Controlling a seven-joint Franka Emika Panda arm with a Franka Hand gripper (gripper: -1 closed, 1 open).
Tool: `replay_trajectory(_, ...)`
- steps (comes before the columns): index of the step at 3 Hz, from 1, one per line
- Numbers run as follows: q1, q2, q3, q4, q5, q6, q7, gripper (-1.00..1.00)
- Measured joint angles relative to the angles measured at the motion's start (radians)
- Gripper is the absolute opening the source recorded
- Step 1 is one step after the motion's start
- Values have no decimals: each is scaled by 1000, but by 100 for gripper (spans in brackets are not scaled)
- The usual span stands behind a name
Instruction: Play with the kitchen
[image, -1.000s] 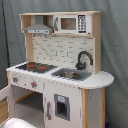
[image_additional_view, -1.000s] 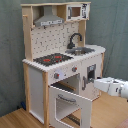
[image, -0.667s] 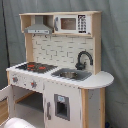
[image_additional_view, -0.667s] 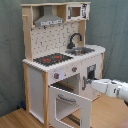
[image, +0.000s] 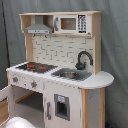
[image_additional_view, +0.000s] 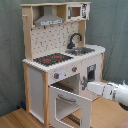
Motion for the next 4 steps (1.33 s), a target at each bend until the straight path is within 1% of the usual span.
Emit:
replay_trajectory(1, -58, -1, 6, 76, 0, 57, 60, 100)
replay_trajectory(2, -100, -3, 16, 133, 0, 103, 123, 100)
replay_trajectory(3, -136, -7, 37, 180, 0, 145, 195, 100)
replay_trajectory(4, -180, -10, 70, 236, 0, 175, 267, 100)
